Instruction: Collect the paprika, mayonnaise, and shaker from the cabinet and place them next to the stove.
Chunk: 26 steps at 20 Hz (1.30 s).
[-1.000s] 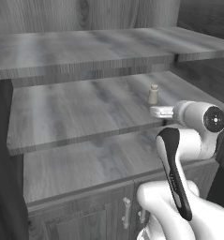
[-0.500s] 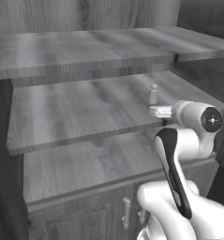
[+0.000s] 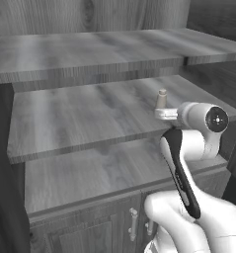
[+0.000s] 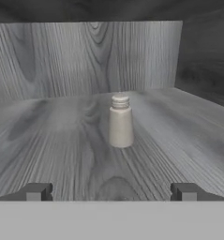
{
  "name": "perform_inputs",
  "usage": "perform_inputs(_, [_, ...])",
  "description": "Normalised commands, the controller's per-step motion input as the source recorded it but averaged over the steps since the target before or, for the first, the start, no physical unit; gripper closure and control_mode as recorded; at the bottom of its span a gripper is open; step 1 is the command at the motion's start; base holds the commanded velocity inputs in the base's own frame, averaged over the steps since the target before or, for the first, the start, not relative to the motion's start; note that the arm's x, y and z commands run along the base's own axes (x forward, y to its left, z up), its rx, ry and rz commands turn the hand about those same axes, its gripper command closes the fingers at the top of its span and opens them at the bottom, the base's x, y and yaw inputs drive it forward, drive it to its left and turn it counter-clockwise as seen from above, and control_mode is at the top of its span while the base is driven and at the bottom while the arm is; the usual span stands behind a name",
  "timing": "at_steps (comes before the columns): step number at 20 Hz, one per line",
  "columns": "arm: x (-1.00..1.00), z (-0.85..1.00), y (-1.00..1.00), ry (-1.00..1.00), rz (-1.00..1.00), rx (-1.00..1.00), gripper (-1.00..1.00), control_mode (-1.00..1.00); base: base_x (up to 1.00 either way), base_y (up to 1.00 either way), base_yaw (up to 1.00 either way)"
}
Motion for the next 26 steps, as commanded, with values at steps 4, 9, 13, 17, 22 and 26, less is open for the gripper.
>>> perform_inputs(4, [0.36, 0.02, 0.0, 0.01, 0.0, 0.0, -1.0, -1.0, 0.0, 0.0, 0.0])
perform_inputs(9, [0.22, 0.07, -0.03, 0.0, 0.0, 0.0, -1.0, -1.0, 0.0, 0.0, 0.0])
perform_inputs(13, [0.33, 0.0, -0.16, 0.0, 0.0, 0.0, -1.0, -1.0, 0.0, 0.0, 0.0])
perform_inputs(17, [0.34, 0.0, -0.16, 0.0, 0.0, 0.0, -1.0, -1.0, 0.0, 0.0, 0.0])
perform_inputs(22, [0.37, 0.0, -0.04, 0.0, 0.0, 0.0, -1.0, -1.0, 0.0, 0.0, 0.0])
perform_inputs(26, [0.27, 0.0, 0.0, 0.0, 0.0, 0.0, -1.0, -1.0, 0.0, 0.0, 0.0])
